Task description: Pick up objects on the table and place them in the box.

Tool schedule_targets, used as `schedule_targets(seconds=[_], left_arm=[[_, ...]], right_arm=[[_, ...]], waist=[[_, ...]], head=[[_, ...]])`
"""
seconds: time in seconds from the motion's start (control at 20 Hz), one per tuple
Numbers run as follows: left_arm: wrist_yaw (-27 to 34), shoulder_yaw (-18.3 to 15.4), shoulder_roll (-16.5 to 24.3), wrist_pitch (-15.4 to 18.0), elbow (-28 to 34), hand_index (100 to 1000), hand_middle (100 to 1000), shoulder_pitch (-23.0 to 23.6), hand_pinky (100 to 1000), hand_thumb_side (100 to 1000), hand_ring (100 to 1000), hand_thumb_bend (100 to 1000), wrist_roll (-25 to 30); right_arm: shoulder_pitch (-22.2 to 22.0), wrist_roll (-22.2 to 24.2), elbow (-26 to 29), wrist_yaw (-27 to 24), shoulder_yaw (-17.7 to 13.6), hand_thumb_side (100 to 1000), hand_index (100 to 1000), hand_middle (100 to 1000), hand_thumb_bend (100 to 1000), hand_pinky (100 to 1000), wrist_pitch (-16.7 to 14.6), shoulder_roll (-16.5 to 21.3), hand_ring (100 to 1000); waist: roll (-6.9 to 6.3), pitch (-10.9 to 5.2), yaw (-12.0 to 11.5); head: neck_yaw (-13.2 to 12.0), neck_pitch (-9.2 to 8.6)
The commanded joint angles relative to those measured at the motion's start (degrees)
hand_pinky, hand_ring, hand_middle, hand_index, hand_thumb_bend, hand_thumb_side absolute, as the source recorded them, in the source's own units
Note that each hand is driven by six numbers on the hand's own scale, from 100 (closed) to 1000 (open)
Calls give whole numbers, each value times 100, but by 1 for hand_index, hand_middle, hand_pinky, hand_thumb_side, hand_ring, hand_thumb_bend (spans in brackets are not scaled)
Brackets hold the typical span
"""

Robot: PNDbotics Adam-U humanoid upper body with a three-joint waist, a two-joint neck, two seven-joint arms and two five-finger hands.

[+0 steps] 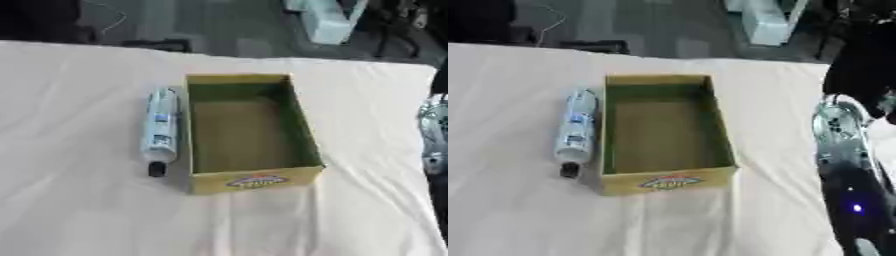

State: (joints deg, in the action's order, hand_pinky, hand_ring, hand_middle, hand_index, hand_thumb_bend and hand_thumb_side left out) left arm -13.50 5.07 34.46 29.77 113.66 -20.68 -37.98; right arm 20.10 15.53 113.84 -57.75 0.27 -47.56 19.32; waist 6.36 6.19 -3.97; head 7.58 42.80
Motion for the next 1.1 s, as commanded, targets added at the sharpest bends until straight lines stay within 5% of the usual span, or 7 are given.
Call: schedule_targets(seconds=[0.05,0.75,0.9,1.1], left_arm=[[33,-11,160,55,93,786,708,-75,601,883,588,104,-30],[-7,-69,236,47,93,783,708,-66,609,884,590,107,-29],[-121,-174,533,-134,93,760,708,13,600,866,567,121,72],[-712,-153,1362,-562,93,716,707,264,611,840,571,160,892]], right_arm=[[20,104,75,-3,-29,833,653,468,100,322,-70,118,425],[10,105,75,18,-49,835,656,469,100,321,-41,98,426],[0,38,75,43,-92,836,656,469,100,322,-6,93,426],[-9,14,75,84,-58,837,657,469,100,320,26,155,427]], waist=[[-43,-68,9],[-31,-50,74],[-48,-52,114],[-133,-75,183]], head=[[68,-153],[104,-88],[119,-50],[-34,73]])
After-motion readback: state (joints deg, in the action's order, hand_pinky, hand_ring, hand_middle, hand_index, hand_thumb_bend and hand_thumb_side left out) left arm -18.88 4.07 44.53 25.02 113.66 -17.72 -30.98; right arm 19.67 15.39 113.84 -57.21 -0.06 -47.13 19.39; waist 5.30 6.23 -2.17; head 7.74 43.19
